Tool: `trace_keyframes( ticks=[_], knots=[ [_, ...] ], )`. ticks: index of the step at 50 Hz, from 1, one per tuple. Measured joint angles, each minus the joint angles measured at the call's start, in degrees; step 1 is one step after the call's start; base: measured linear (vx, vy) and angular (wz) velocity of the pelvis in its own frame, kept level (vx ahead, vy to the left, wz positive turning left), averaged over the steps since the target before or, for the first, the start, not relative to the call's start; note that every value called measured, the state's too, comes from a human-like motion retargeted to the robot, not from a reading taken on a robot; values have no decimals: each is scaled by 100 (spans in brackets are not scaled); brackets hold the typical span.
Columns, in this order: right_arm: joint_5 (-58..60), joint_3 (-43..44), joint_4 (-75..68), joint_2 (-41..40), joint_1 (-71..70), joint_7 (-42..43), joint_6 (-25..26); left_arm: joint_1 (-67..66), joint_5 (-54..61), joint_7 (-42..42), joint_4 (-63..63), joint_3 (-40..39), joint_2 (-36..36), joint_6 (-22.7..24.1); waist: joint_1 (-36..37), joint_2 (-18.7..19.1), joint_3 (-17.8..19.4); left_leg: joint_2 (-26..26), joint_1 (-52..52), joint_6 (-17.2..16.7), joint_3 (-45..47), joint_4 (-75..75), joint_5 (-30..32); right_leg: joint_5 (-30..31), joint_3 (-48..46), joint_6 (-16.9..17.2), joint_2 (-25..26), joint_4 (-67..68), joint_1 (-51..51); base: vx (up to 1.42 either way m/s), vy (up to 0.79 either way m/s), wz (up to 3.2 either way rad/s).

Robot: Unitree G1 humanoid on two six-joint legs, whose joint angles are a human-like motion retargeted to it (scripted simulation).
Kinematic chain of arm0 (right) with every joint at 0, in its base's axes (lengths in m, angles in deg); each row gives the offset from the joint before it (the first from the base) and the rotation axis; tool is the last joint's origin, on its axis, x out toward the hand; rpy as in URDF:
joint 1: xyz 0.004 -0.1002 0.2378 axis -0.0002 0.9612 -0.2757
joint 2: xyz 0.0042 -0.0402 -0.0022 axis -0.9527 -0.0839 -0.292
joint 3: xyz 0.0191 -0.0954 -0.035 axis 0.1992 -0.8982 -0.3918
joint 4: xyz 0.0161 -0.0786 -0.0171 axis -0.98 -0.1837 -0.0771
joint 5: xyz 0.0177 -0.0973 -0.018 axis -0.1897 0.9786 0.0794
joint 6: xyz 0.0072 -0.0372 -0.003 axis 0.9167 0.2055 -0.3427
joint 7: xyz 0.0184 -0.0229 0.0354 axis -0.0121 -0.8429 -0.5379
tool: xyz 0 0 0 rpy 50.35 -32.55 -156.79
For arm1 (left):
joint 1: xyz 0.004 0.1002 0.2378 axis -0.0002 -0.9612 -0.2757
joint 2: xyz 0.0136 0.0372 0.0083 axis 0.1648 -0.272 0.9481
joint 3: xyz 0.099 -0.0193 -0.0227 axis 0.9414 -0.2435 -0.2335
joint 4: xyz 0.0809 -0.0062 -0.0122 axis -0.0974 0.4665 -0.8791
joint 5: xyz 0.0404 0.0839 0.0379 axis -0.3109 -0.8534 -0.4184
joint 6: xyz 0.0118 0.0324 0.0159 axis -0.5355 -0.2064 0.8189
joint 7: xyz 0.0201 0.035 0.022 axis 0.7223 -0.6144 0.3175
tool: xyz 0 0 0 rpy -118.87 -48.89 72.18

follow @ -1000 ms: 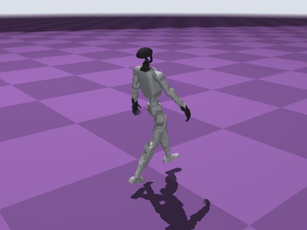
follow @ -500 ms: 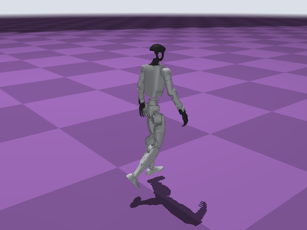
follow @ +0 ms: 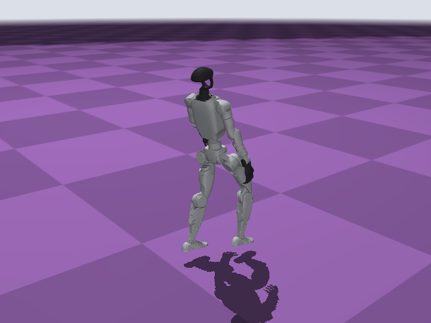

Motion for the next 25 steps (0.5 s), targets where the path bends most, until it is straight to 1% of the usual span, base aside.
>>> trace_keyframes(
  ticks=[3, 9, 15, 17, 20, 22, 25],
  knots=[
    [-56, 49, -29, 24, -41, -39, 33, -111, 34, 145, -215, 17, -15, 26, -72, -78, -3, -32, 249, -30, -181, 115, 2, 357, -11, 47, -35, -628, 123, 38, -6, 44],
    [-201, 84, 151, 90, -204, 57, 94, -344, 227, 229, -574, 53, 31, -30, -162, -257, 90, -123, 517, -111, -518, 335, -96, 691, -163, 61, -248, -1859, 287, 38, -8, 38],
    [-301, 153, 464, 134, -425, 114, 114, -370, 441, 234, -812, 142, 65, -94, -288, -348, 286, -76, 577, -98, -866, 346, -221, 1325, 242, 126, -192, -2489, 193, 42, -11, 40],
    [-399, 147, 568, 151, -477, 123, 79, -320, 447, 247, -847, 182, 59, -94, -336, -265, 326, 72, 519, -120, -937, 275, -234, 1136, 198, 30, -95, -2361, 44, 45, -14, 37],
    [-563, 91, 709, 189, -511, 137, 6, -233, 475, 250, -882, 225, 32, -71, -442, -93, 387, 357, 399, -187, -1062, 152, -174, 608, -55, -124, 40, -2035, -206, 48, -17, 39],
    [-650, 14, 781, 221, -488, 139, -63, -202, 541, 229, -895, 239, 11, -5, -528, 14, 419, 536, 282, -258, -1192, 111, -10, 403, -230, -202, 119, -1848, -358, 52, -20, 40],
    [-747, -151, 840, 285, -409, 156, -141, -227, 733, 156, -910, 211, -11, 100, -638, 108, 483, 710, 76, -388, -1458, 192, 458, 169, -390, -302, 225, -1722, -441, 54, -23, 30]
  ],
)
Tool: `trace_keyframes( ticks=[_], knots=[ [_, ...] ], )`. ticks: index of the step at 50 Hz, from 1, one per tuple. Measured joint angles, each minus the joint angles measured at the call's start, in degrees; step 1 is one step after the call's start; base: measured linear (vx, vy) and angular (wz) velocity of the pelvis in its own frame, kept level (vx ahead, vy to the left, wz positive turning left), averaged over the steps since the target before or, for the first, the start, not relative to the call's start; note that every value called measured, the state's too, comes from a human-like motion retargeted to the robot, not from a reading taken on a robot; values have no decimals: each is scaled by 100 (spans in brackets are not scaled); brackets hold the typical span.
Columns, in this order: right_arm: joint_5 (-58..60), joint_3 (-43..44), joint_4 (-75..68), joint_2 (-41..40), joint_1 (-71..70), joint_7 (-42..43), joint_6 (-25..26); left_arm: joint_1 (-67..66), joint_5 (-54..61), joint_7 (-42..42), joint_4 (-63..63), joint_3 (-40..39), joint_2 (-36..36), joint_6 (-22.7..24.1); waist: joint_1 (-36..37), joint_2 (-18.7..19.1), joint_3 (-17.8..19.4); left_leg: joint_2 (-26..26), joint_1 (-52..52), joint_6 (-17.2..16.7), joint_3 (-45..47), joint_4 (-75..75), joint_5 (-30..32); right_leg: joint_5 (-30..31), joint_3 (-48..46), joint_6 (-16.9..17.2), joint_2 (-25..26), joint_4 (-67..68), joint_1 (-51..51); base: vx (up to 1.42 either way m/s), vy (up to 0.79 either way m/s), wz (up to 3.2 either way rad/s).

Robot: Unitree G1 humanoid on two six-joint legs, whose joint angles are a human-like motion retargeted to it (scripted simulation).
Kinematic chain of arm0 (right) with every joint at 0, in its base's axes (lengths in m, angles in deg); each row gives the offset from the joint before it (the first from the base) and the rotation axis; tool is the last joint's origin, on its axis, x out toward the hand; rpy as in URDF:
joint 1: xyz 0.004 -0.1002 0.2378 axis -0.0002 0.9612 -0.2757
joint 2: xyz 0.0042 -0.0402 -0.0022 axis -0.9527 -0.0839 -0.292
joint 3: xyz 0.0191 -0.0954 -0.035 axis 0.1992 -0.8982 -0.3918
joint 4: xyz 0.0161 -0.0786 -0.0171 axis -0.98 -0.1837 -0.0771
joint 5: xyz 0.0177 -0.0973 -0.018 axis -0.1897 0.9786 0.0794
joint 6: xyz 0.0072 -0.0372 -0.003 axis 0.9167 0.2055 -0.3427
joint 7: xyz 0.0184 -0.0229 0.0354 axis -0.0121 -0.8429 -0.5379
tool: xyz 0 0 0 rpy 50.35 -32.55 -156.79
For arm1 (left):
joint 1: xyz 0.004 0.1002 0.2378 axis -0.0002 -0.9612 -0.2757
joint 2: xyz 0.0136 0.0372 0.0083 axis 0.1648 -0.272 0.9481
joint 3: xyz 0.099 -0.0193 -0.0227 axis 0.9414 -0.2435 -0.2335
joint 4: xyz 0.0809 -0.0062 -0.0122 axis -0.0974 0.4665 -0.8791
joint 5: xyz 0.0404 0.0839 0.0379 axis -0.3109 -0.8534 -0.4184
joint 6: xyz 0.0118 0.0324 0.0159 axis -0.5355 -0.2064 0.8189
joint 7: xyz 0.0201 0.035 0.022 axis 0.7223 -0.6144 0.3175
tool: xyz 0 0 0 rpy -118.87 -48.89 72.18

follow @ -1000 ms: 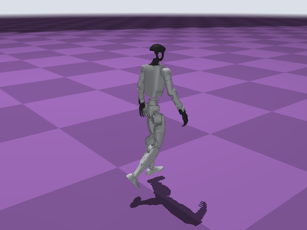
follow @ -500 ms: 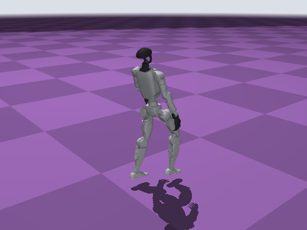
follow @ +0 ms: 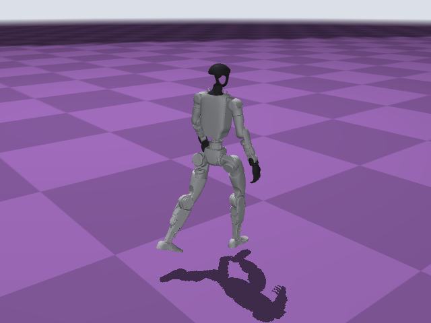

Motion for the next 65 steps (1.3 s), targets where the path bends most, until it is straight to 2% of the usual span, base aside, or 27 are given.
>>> trace_keyframes(
  ticks=[4, 7, 11, 15, 18, 22, 28, 35, 40, 45, 48, 50, 52, 55, 57, 60, 65],
  knots=[
    [-30, -276, -64, 136, 91, 81, -6, -210, 414, -147, -6, -170, -4, 54, -8, -182, 135, -215, -403, -130, -220, 692, 732, -124, 73, -44, 9, -291, 335, 55, -25, 0],
    [38, -422, -214, 280, 70, 167, 43, -445, 700, -248, 34, -369, 3, 26, 110, -485, 192, -595, -1033, -60, 113, 1796, 766, -108, 270, -31, -99, -647, 711, 52, -22, -28],
    [207, -409, -410, 508, -31, 293, 130, -835, 837, -313, 182, -612, 12, -49, 349, -866, 126, -758, -2167, 433, 1204, 3215, 31, -57, 456, 108, -273, -1059, 1183, 49, -16, -30],
    [340, -237, -500, 756, -231, 368, 181, -1200, 641, -240, 458, -741, 27, -124, 689, -1097, 51, -653, -3008, 955, 2178, 3693, -797, -71, 576, 359, -365, -1272, 1668, 48, -9, -37],
    [395, -102, -451, 907, -406, 347, 191, -1417, 350, -124, 733, -750, 41, -183, 1030, -1136, 23, -655, -3382, 1101, 2515, 3414, -1006, -163, 691, 509, -352, -1264, 2039, 47, -4, -48],
    [499, -31, -321, 1026, -677, 230, 180, -1579, -14, -8, 1153, -748, 49, -261, 1538, -1004, 14, -592, -3647, 1078, 2789, 2623, -862, -358, 868, 587, -234, -1136, 2578, 47, 1, -51],
    [912, -162, -188, 963, -1247, 5, 184, -1584, -180, -20, 1731, -1004, 68, -396, 2136, -600, -81, -213, -3704, 935, 3618, 1268, -278, -684, 1024, 666, 0, -1046, 3551, 48, 6, -39],
    [1481, -390, 36, 426, -2079, -295, 247, -1431, 289, -207, 2038, -1735, 205, -601, 2307, -290, -338, 266, -3591, 789, 5284, 124, 692, -876, 1206, 740, 154, -870, 4406, 49, 10, -20],
    [1761, -607, 363, -46, -2656, -575, 266, -1144, 527, -303, 2070, -2126, 350, -735, 2222, -293, -403, 480, -3613, 753, 6489, -205, 1119, -902, 1302, 784, 113, -667, 4602, 50, 14, -14],
    [1703, -934, 781, -322, -3025, -580, 318, -704, 607, -378, 1851, -2026, 521, -769, 2186, -600, -321, 351, -3844, 797, 7175, -164, 817, -824, 1407, 905, -114, -812, 4589, 50, 17, 0],
    [1509, -1156, 1050, -374, -3067, -430, 345, -423, 777, -447, 1519, -1756, 630, -673, 2230, -875, -151, 156, -3979, 843, 7146, -96, 437, -512, 1505, 1141, -247, -774, 4435, 51, 19, 18],
    [1375, -1297, 1212, -375, -2997, -325, 330, -284, 956, -505, 1211, -1532, 684, -547, 2271, -1015, 15, 31, -3979, 861, 6995, -113, 243, -79, 1700, 1365, -245, -570, 4280, 52, 20, 35],
    [1280, -1408, 1330, -349, -2859, -259, 281, -205, 1177, -552, 833, -1292, 714, -380, 2305, -1043, 217, -24, -3866, 853, 6748, -210, 164, 466, 2053, 1554, -70, -109, 4043, 52, 14, 55],
    [1284, -1476, 1411, -272, -2616, -265, 190, -149, 1510, -550, 196, -964, 736, -137, 2310, -933, 480, 125, -3651, 716, 6264, -432, 241, 1291, 2394, 1605, 555, 909, 3463, 52, -6, 86],
    [1373, -1448, 1371, -198, -2422, -305, 168, -168, 1555, -485, -195, -818, 708, -64, 2258, -783, 567, 208, -3534, 623, 5944, -611, 301, 1425, 2331, 1605, 876, 1655, 2917, 47, 5, 108],
    [1485, -1354, 1161, -61, -2042, -349, 179, -301, 1374, -302, -671, -652, 580, -82, 2133, -503, 552, 59, -3410, 654, 5522, -865, 283, 821, 2088, 1598, 751, 2591, 1974, 37, 41, 120],
    [1549, -1119, 404, 55, -1297, -445, 195, -612, 788, 110, -967, -480, 367, -96, 1865, -57, 339, 13, -3060, 436, 4597, -1012, 233, 181, 834, 504, 143, 3177, 987, 39, 17, 177]
  ],
)
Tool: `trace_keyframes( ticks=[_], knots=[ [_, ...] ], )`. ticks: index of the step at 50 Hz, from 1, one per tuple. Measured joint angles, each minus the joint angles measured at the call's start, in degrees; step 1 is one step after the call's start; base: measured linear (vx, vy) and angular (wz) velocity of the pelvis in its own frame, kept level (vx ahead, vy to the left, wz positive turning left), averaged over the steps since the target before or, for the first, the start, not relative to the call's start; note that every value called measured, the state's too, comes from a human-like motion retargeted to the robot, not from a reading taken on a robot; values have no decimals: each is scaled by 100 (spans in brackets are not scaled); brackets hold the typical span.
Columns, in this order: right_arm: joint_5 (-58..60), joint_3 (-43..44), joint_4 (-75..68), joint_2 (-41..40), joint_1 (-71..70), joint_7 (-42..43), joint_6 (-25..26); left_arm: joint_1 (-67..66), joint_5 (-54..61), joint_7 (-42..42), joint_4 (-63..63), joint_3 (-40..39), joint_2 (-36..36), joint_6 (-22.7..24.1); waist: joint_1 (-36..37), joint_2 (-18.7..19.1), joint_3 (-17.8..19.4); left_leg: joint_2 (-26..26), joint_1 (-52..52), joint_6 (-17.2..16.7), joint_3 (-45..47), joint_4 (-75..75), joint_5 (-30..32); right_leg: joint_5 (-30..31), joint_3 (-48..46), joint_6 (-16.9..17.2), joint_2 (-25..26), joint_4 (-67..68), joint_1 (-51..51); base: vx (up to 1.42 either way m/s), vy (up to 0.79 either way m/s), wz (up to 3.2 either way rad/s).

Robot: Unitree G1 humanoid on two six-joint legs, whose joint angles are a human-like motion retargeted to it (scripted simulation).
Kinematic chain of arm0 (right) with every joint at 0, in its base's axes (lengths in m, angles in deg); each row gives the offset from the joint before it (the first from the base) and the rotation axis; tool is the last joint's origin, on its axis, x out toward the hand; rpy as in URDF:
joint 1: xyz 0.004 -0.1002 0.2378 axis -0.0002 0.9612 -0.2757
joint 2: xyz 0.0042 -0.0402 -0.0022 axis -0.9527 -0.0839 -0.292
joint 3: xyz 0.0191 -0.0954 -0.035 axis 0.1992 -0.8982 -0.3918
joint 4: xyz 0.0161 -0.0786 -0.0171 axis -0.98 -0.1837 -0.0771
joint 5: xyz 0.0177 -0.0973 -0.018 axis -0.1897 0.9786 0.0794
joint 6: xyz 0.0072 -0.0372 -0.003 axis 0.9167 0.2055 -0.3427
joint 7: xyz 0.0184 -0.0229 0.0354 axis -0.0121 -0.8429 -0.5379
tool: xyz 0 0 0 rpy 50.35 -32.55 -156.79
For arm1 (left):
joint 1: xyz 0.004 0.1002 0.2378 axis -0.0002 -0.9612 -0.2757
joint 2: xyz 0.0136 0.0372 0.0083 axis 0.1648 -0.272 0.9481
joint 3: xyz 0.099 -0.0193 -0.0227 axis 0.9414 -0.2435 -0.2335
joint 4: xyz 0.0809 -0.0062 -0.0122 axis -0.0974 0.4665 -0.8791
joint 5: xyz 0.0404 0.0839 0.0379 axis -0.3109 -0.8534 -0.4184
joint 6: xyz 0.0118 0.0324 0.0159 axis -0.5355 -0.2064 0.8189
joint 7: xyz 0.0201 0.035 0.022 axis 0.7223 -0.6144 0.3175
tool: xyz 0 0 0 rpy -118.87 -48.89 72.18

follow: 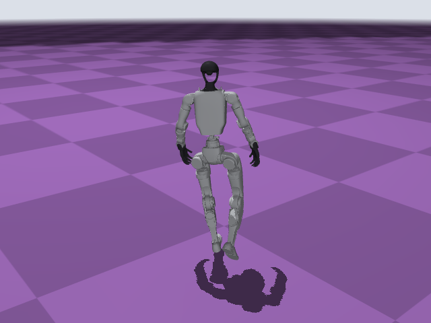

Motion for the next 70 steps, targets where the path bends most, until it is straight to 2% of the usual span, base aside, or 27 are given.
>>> trace_keyframes(
  ticks=[3, 10, 15, 20, 27, 32, 35, 38, 42, 46, 49, 51, 53, 55, 59, 62, 65, 70],
  knots=[
    [-44, 145, -480, -14, 453, -44, -18, -181, -193, 54, 82, 4, -93, 55, -173, 176, -151, -87, 255, -78, -746, 53, -53, -152, -121, -253, -8, -21, -235, 39, 8, 242],
    [-335, 333, -961, -192, 1273, 256, -101, -496, -16, -560, 642, -354, -169, 76, -539, 264, -390, -421, 982, -96, -2805, 351, -188, -271, 405, -184, 295, -239, -399, 36, 3, 277],
    [-548, 361, -854, -248, 1502, 652, -188, -591, -30, -1046, 1223, -603, -52, -3, -641, 151, -519, -623, 1641, -132, -4153, 429, -218, -413, 548, -256, 261, -199, -548, 30, 2, 252],
    [-670, 317, -784, -178, 1439, 812, -360, -702, -287, -1113, 1853, -635, 108, 15, -649, -13, -738, -661, 2273, -173, -5214, 317, -226, -359, 657, -235, 325, -461, -740, 27, 2, 206],
    [-863, 236, -595, -33, 1151, 808, -567, -1010, -378, -862, 2472, -719, 169, 97, -746, -425, -1059, -714, 2820, -245, -6425, 195, -151, 104, 885, 19, 452, -2049, -724, 26, -1, 166],
    [-1036, 272, -353, 14, 861, 721, -638, -986, -215, -721, 2743, -860, 145, 152, -854, -914, -949, -976, 3143, -278, -7243, 173, -66, 530, 1185, 262, 336, -3624, -446, 29, -3, 146],
    [-1088, 284, -227, 14, 756, 693, -611, -873, -3, -719, 2784, -830, 138, 200, -927, -1202, -743, -1130, 3369, -244, -7760, 157, -41, 1013, 1700, 385, 233, -4439, -250, 33, -3, 153],
    [-1063, 243, -163, -13, 712, 666, -571, -664, 126, -752, 2764, -738, 145, 262, -955, -1336, -478, -1116, 3567, -194, -8184, 102, -38, 1028, 2301, 458, 225, -4865, -130, 37, -3, 146],
    [-1047, 168, -131, -29, 807, 594, -582, -417, 155, -745, 2605, -570, 109, 377, -909, -1266, -282, -962, 3590, -188, -8560, 9, 17, 1078, 2508, 508, 255, -4834, -158, 39, -4, 117],
    [-1071, 181, -99, 15, 1064, 516, -629, -350, 101, -749, 2279, -456, -4, 466, -906, -871, -259, -659, 3431, -346, -8789, 0, 146, 498, 1927, 214, 282, -4499, -339, 43, -6, 96],
    [-1045, 323, -129, 114, 1229, 437, -623, -331, 70, -718, 2017, -376, -126, 511, -982, -537, -224, -526, 3288, -538, -8712, 123, 368, 201, 1549, 131, 263, -4296, -387, 47, -9, 94],
    [-1020, 424, -168, 179, 1369, 414, -574, -389, 36, -659, 1838, -306, -193, 513, -1080, -402, -181, -610, 3180, -671, -8349, 401, 565, 115, 1319, 119, 141, -4282, -271, 47, -11, 105],
    [-1021, 506, -247, 257, 1471, 398, -472, -435, -17, -547, 1672, -234, -243, 454, -1182, -356, -112, -889, 2960, -750, -7594, 1015, 701, 51, 1129, 88, -73, -4339, -59, 46, -12, 110],
    [-1027, 560, -365, 327, 1551, 383, -344, -470, -88, -398, 1529, -177, -268, 355, -1278, -367, -93, -1241, 2467, -723, -6439, 2013, 652, -7, 940, 17, -329, -4426, 152, 43, -13, 121],
    [-969, 585, -659, 381, 1745, 332, -146, -584, -207, -109, 1338, -181, -268, 215, -1412, -498, -342, -1342, 1036, -270, -3892, 3895, 32, -185, 343, -63, -842, -4557, 439, 37, -13, 144],
    [-896, 544, -922, 363, 1790, 275, -55, -629, -220, 4, 1292, -315, -261, 154, -1283, -609, -527, -1160, 224, 114, -2595, 4717, -626, -412, -80, -120, -1066, -4553, 634, 32, -13, 125],
    [-833, 433, -1185, 303, 1688, 268, 6, -657, -138, -28, 1316, -525, -259, 94, -959, -708, -617, -1005, -344, 368, -1877, 5012, -1093, -706, -449, -176, -1139, -4445, 844, 29, -14, 95],
    [-826, 61, -1399, 198, 1153, 510, 54, -812, 239, -396, 1522, -834, -242, -8, -227, -859, -540, -728, -904, 492, -1349, 4621, -1250, -1216, -879, -123, -1057, -4173, 1287, 27, -13, 59]
  ],
)
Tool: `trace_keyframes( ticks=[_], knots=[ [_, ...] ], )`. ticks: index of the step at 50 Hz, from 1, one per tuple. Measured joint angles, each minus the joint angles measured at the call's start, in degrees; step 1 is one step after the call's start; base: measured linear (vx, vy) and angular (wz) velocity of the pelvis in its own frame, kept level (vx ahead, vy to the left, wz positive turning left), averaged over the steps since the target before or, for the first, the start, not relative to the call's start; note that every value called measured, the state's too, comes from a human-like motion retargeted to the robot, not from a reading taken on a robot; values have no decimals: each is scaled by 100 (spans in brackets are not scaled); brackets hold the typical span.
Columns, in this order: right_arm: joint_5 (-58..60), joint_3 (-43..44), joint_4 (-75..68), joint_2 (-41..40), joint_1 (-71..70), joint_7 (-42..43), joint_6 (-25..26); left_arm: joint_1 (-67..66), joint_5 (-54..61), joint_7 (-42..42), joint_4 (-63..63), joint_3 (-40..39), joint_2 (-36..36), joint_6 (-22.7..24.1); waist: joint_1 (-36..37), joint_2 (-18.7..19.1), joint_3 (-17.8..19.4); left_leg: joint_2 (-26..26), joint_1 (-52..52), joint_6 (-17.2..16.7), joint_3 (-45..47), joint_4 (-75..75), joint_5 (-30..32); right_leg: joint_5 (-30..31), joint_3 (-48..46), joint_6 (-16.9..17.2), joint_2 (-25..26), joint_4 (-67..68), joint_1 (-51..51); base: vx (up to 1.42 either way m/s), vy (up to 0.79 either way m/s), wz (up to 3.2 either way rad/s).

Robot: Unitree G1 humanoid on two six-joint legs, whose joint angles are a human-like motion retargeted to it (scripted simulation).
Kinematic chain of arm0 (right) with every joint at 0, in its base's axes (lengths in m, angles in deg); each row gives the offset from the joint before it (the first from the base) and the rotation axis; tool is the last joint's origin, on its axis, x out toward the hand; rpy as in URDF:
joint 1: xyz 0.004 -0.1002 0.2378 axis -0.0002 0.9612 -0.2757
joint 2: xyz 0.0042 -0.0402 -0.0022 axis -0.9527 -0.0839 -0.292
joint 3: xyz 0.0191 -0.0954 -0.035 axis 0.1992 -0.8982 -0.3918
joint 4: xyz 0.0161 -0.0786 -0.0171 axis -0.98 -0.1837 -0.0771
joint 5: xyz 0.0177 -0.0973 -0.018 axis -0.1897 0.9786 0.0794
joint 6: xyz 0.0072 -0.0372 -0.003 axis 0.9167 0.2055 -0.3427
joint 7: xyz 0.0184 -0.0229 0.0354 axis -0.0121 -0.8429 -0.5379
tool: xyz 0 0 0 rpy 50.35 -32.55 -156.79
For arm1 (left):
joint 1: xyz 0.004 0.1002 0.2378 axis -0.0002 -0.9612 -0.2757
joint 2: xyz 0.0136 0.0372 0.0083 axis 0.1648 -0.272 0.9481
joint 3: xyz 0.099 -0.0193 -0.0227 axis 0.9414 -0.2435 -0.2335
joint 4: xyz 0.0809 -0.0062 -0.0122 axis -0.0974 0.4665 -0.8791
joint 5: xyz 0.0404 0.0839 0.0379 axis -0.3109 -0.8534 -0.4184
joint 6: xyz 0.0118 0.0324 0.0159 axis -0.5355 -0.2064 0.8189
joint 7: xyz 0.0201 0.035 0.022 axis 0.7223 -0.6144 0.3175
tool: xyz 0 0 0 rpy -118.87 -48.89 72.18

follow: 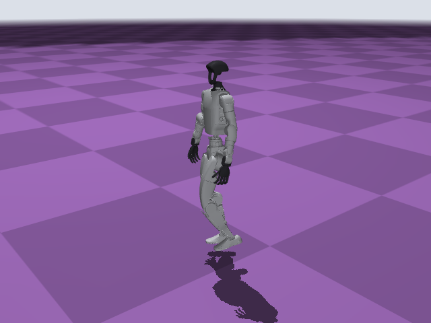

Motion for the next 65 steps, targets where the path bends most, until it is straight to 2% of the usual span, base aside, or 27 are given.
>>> trace_keyframes(
  ticks=[8, 15, 21, 28, 33, 37, 42, 47, 49, 51, 57, 60, 65],
  knots=[
    [109, -287, 643, 114, -1494, 637, -102, -642, 401, -689, 1176, -407, -166, -278, 830, -4, 196, 749, -39, -180, 414, -1597, 521, -423, -228, 143, 258, 181, 972, 28, -8, 5],
    [264, -110, 2038, 39, -2401, 332, -213, -1298, 325, -343, 1765, -682, -573, -572, 1027, 100, 109, 1361, 252, -173, 927, -2826, 1655, -434, -221, 216, 337, 109, 1809, 32, 3, -9],
    [361, -132, 2975, -134, -2590, -214, -235, -1386, 151, 75, 1448, -549, -808, -637, 1101, 271, 1, 1525, 349, -317, 1088, -3659, 2506, -387, -153, 260, 356, 178, 2194, 33, 12, 2],
    [570, -333, 3017, -358, -2681, -691, -119, -690, -232, 268, 1012, -268, -689, -616, 1084, 487, 12, 1485, 188, -600, 1202, -4205, 2940, -323, -148, 226, 371, 117, 2358, 32, 17, 8],
    [660, -525, 2793, -497, -2723, -723, -34, -169, -241, 145, 530, -106, -353, -525, 1068, 404, 66, 1300, -17, -515, 1421, -4240, 2595, -138, -113, 230, 233, -53, 2257, 37, 21, 0],
    [566, -695, 2734, -594, -2665, -509, 10, 197, 61, -84, 123, -94, 52, -414, 1044, 58, 152, 1073, -207, -403, 1616, -4149, 2045, 271, -128, 343, -9, -145, 2055, 44, 25, -4],
    [424, -901, 2795, -671, -2104, -296, -19, 496, 499, -367, -53, -92, 527, -194, 960, -370, 237, 833, -61, -427, 1606, -4173, 1602, 1446, 28, 460, -284, 331, 1696, 54, 29, -1],
    [452, -938, 2641, -643, -1123, -354, -133, 868, 404, -379, 354, 197, 821, -62, 695, -297, 98, 819, 487, -536, 1237, -4387, 1382, 2652, 390, 339, -90, 2003, 808, 56, 30, 34],
    [463, -855, 2441, -613, -727, -387, -165, 1122, 102, -300, 640, 380, 860, -78, 482, -164, -59, 841, 640, -555, 1002, -4457, 1317, 2513, 663, 272, 243, 2751, 298, 51, 26, 89],
    [449, -735, 2164, -588, -368, -392, -179, 1395, -277, -215, 894, 539, 849, -126, 247, 4, -203, 857, 810, -569, 747, -4503, 1245, 2022, 720, 85, 509, 3347, -157, 48, 24, 109],
    [374, -241, 1172, -566, 508, -357, -181, 2115, -1183, -89, 1132, 813, 597, -167, -433, 423, -502, 720, 1494, -561, -71, -4522, 1029, 1046, 191, -554, 624, 4023, -1050, 47, 20, 123],
    [270, -23, 794, -585, 882, -331, -178, 2296, -1356, -127, 906, 847, 418, -123, -775, 561, -580, 630, 1931, -621, -495, -4442, 901, 572, 92, -643, 702, 3910, -1249, 46, 12, 132],
    [150, 305, 433, -621, 1337, -374, -129, 2409, -1407, -137, 392, 885, 136, -69, -1307, 628, -676, 463, 2647, -775, -1091, -4191, 629, 381, -77, -589, 643, 3552, -1454, 45, 7, 124]
  ],
)
